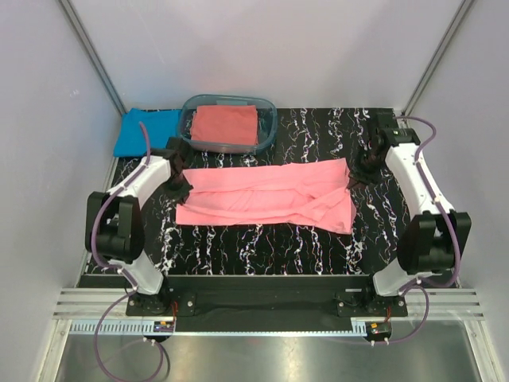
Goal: Fold and stack the t-shirts
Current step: Fold the tshirt
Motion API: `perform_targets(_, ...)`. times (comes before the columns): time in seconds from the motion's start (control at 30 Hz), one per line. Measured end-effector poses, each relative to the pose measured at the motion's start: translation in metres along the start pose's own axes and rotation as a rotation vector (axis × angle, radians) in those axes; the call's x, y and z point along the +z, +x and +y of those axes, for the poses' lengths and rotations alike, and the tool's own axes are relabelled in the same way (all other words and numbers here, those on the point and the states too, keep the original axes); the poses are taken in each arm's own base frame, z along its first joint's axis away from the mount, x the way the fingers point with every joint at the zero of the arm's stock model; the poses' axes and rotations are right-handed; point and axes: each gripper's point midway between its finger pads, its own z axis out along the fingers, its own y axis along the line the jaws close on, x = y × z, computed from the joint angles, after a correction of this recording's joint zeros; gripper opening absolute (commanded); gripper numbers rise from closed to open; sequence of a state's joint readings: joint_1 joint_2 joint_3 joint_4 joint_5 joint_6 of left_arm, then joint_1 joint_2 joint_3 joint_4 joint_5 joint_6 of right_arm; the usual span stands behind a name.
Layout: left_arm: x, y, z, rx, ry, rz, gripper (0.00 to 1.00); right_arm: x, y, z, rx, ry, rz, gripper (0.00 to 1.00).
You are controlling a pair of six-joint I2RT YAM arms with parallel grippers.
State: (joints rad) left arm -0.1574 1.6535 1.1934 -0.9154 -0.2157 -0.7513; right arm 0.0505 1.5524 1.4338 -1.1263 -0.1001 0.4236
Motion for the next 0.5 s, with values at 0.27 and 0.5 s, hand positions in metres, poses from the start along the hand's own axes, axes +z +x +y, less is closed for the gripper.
perform_targets(0.27,0.013,-0.019,-0.008,-0.003,-0.027,0.012,0.00,0.018,-0.036,0.005,0.000,-0.011,0.010,0.00)
perform_targets(0.5,0.018,-0.036,-0.007,-0.030,-0.041,0.009,0.00,0.034,-0.052,0.017,-0.012,-0.048,0.042,0.00)
